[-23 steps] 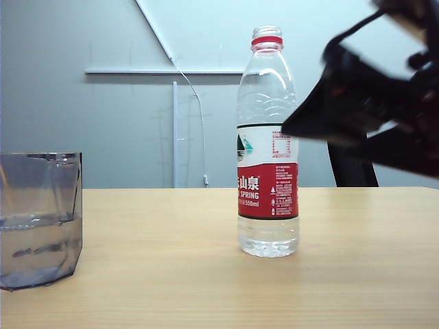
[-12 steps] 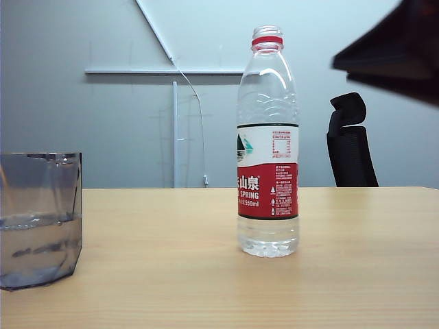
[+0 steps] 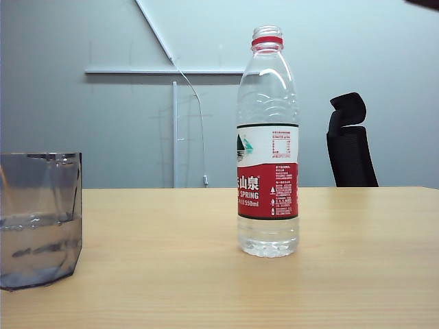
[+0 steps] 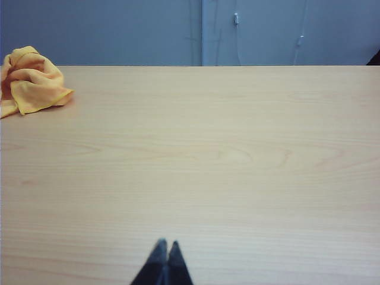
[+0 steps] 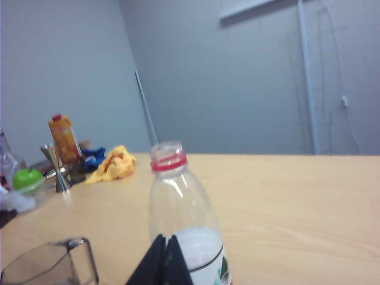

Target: Pick up the mineral water bottle on the table and pour water into the mug until it's half full.

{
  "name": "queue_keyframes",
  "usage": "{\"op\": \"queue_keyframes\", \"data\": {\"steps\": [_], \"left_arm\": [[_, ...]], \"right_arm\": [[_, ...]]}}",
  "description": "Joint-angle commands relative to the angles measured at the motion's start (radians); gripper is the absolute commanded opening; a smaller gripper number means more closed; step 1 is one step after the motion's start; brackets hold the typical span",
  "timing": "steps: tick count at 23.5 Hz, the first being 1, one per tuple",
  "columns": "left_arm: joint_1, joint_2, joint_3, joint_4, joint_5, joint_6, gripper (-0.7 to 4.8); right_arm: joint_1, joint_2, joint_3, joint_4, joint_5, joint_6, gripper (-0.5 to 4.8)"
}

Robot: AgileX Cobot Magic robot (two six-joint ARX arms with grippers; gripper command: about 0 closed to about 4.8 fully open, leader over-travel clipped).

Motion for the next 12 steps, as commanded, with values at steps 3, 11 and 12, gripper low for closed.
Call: {"op": "queue_keyframes", "data": {"steps": [3,11,12], "left_arm": [[0.0,0.002,0.002,0.01,0.0,-0.003,-0.02],[0.0,0.002,0.002,0.01,0.002,-0.003,-0.02],[0.0,0.002,0.002,0.01,0.001,-0.003,-0.02]], "right_arm": [[-0.001,0.002,0.006,-0.033,-0.003,-0.004,-0.05],[-0.013,0.002,0.006,-0.09,0.115,-0.01,-0.05],[-0.051,0.002,0.005,-0.106,0.101,-0.01,-0.05]]}}
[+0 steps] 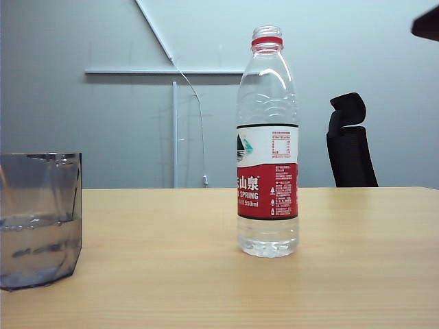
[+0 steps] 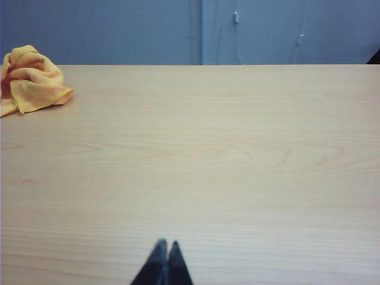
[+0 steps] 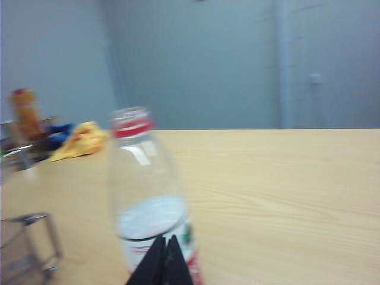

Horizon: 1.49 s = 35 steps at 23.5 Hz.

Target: Pick up the mineral water bottle on the table and pour water into the mug until it's half full.

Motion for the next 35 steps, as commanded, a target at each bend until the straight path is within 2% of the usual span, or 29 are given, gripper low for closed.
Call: {"op": "queue_keyframes", "data": {"steps": [1,2,3,4,5,6,8,12,16,20,35], "left_arm": [[0.0,0.002,0.002,0.013,0.001,-0.003,-0.02],[0.0,0.002,0.002,0.013,0.001,-0.003,-0.02],[0.0,0.002,0.002,0.013,0.002,-0.003,-0.02],[0.0,0.002,0.002,0.013,0.001,-0.003,-0.02],[0.0,0.002,0.002,0.013,0.001,-0.003,-0.02],[0.0,0.002,0.002,0.013,0.001,-0.003,-0.02],[0.0,0.002,0.002,0.013,0.002,-0.003,-0.02],[0.0,0.002,0.002,0.013,0.001,-0.003,-0.02],[0.0,0.002,0.002,0.013,0.001,-0.003,-0.02],[0.0,0.002,0.002,0.013,0.001,-0.003,-0.02],[0.0,0.002,0.002,0.013,0.001,-0.003,-0.02]], "right_arm": [[-0.1,-0.001,0.005,-0.02,-0.043,-0.005,-0.05],[-0.199,-0.001,0.005,-0.029,-0.135,-0.005,-0.05],[-0.256,-0.001,0.005,-0.034,-0.187,-0.005,-0.05],[-0.407,-0.001,0.0,-0.035,-0.301,-0.005,-0.05],[-0.493,-0.001,-0.006,-0.031,-0.359,-0.005,-0.05],[-0.624,-0.001,-0.014,-0.032,-0.435,-0.005,-0.05],[-0.786,-0.002,-0.017,-0.055,-0.489,-0.005,-0.05],[-0.903,-0.002,-0.017,-0.059,-0.488,-0.066,-0.05],[-0.922,-0.002,-0.017,-0.059,-0.443,-0.131,-0.05],[-0.959,-0.002,-0.017,-0.062,-0.428,-0.13,-0.05],[-0.956,-0.002,-0.017,-0.069,-0.407,-0.108,-0.05]]}}
